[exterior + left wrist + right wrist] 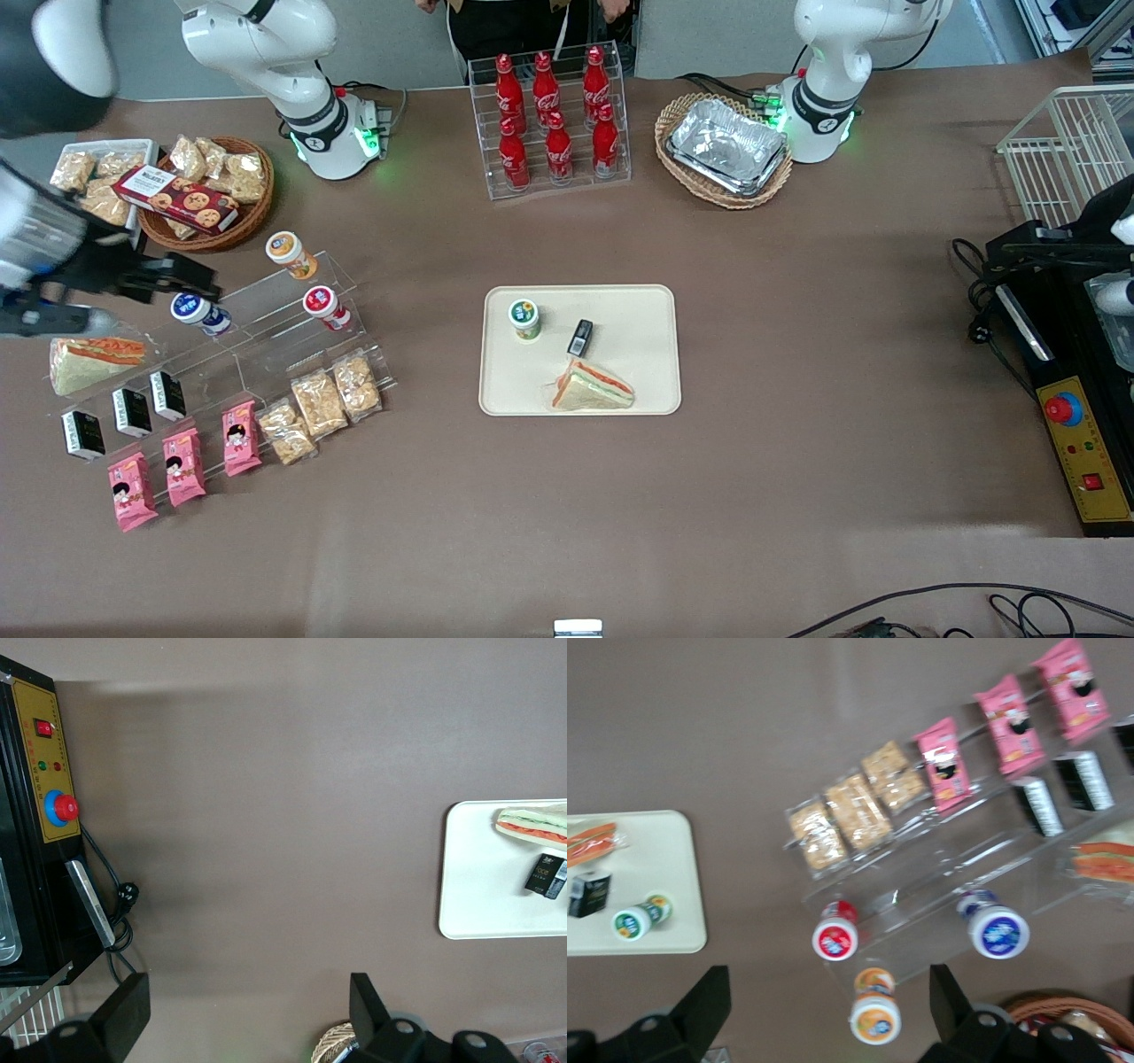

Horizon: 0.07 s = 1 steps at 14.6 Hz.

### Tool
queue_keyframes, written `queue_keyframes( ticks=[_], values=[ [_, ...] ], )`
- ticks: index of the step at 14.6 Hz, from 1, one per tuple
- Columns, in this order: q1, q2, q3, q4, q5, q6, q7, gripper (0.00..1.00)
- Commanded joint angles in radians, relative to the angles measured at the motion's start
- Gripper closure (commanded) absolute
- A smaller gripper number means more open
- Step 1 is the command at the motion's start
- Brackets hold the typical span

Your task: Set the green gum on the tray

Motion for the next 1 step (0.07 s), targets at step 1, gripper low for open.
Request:
queue_keyframes(
  ticks=[1],
  values=[
    [-0.020, 0.009, -0.007, 0.052, -0.045, -0.039, -0.011, 0.00]
  ],
)
